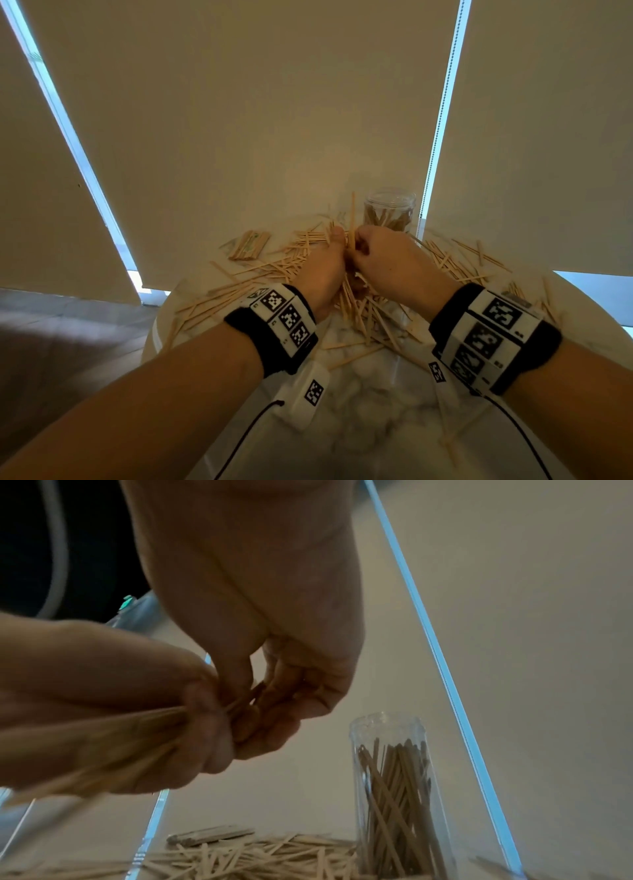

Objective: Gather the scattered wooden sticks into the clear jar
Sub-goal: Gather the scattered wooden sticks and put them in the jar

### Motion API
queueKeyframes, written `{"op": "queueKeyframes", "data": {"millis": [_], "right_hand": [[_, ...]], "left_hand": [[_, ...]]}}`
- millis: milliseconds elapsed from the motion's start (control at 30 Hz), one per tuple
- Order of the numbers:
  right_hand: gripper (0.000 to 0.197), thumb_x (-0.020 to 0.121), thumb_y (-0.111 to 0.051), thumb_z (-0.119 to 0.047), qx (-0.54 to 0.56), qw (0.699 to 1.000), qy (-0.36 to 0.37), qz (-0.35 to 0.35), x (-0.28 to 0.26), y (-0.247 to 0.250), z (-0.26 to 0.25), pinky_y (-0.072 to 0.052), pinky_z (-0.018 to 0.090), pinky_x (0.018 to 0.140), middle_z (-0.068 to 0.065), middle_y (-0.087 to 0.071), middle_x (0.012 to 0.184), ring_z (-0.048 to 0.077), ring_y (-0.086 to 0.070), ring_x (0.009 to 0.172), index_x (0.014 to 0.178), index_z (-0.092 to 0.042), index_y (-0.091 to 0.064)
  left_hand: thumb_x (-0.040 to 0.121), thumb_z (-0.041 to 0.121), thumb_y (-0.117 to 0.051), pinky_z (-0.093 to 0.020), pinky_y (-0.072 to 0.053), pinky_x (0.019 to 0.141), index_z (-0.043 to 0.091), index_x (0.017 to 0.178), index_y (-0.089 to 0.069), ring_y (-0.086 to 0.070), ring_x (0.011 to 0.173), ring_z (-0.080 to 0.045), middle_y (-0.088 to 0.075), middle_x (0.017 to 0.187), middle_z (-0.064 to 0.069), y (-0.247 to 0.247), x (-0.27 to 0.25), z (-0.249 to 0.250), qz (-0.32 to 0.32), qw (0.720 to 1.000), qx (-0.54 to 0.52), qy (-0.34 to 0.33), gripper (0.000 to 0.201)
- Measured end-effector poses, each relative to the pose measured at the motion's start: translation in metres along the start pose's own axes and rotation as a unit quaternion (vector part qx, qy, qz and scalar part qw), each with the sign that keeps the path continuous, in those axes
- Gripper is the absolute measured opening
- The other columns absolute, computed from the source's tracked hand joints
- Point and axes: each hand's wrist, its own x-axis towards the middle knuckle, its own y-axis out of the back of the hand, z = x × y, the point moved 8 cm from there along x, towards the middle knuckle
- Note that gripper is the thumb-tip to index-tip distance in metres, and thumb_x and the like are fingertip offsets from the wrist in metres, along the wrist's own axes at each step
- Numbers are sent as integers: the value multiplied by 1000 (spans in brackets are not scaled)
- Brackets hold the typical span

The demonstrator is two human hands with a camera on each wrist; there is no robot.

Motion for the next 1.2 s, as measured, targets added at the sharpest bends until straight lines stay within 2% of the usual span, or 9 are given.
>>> {"op": "queueKeyframes", "data": {"millis": [67,167,300,367,500,633,800,1033,1200], "right_hand": [[22,99,-50,-30,-135,989,43,-36,-2,-6,-11,-46,30,83,4,-58,107,25,-55,103,112,-14,-59],[35,101,-41,-38,-164,985,36,-45,1,-10,-8,-42,40,97,10,-49,119,27,-44,113,126,-19,-57],[51,104,-34,-48,6,994,-63,-86,16,-18,16,-44,30,66,3,-54,68,16,-54,64,73,-13,-56],[57,103,-33,-53,-45,983,-92,-154,18,-27,22,-43,30,71,2,-49,65,18,-54,68,65,-13,-48],[73,96,-33,-67,-204,934,-128,-263,22,-53,40,-45,33,88,9,-62,107,24,-59,104,113,-3,-63],[94,80,-39,-84,-263,901,-159,-305,29,-83,54,-49,37,95,9,-62,118,25,-59,111,127,-6,-60],[67,83,-68,-59,-246,904,-161,-310,35,-90,56,-51,37,97,7,-62,123,25,-60,113,127,-8,-60],[27,86,-65,-30,-247,919,-124,-281,32,-99,52,-57,37,87,5,-67,101,21,-65,94,107,-14,-68],[25,87,-66,-27,-229,927,-129,-266,31,-95,54,-56,33,85,4,-62,94,20,-61,88,106,-12,-66]], "left_hand": [[109,50,-29,-25,-39,39,1,93,-56,-42,37,-12,-49,52,-1,2,7,4,27,1000,8,-14,58],[107,56,-32,-21,-31,36,2,113,-54,-36,34,-8,-44,57,-1,9,12,7,50,998,41,-26,59],[105,56,-38,-22,-32,37,11,116,-54,-37,41,-10,-44,65,0,29,14,8,85,993,76,-39,49],[108,50,-38,-21,-30,36,11,116,-51,-35,42,-11,-41,65,0,44,18,4,119,991,54,-10,42],[109,49,-35,-20,-30,35,10,121,-48,-36,43,-11,-40,65,0,60,22,-1,150,988,15,25,43],[109,48,-35,-18,-29,35,8,120,-47,-36,37,-10,-41,59,-1,51,22,-8,123,992,1,40,43],[109,46,-38,-20,-32,36,13,126,-46,-39,39,-10,-46,62,-2,41,23,-12,96,994,8,42,38],[110,29,-43,-19,-39,38,7,110,-53,-41,44,-10,-47,64,-1,28,30,-13,91,994,-47,48,24],[109,30,-46,-24,-37,41,3,133,-52,-34,37,-7,-42,64,1,18,37,-18,91,990,-92,59,36]]}}
